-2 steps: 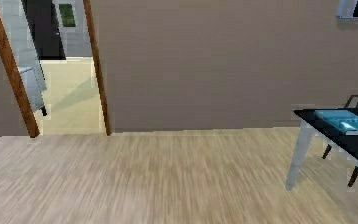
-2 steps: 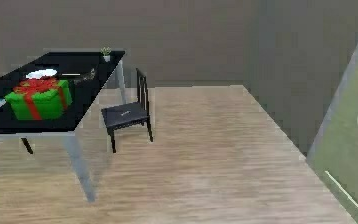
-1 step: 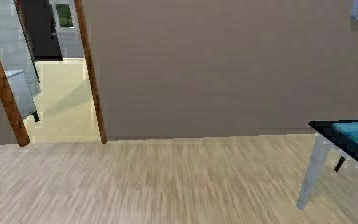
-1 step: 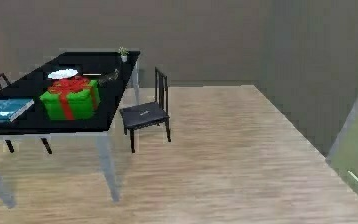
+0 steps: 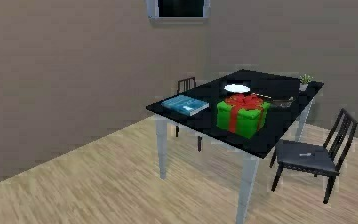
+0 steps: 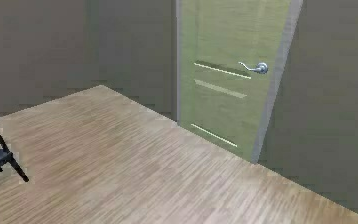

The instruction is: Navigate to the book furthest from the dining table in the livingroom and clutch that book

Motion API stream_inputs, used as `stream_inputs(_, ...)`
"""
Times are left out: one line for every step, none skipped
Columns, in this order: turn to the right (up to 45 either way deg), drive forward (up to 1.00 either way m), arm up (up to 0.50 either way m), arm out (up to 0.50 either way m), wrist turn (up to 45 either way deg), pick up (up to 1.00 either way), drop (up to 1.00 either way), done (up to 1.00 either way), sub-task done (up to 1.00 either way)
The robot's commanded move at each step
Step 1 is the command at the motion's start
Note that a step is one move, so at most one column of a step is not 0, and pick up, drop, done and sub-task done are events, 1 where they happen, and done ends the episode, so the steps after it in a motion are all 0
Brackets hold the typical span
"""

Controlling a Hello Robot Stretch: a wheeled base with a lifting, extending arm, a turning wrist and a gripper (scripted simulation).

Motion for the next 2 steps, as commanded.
stream_inputs(9.0, 0.00, 0.00, 0.00, 0.0, 0.00, 0.00, 0.00, 0.00)
stream_inputs(0.0, 0.45, 0.00, 0.00, 0.0, 0.00, 0.00, 0.00, 0.00)
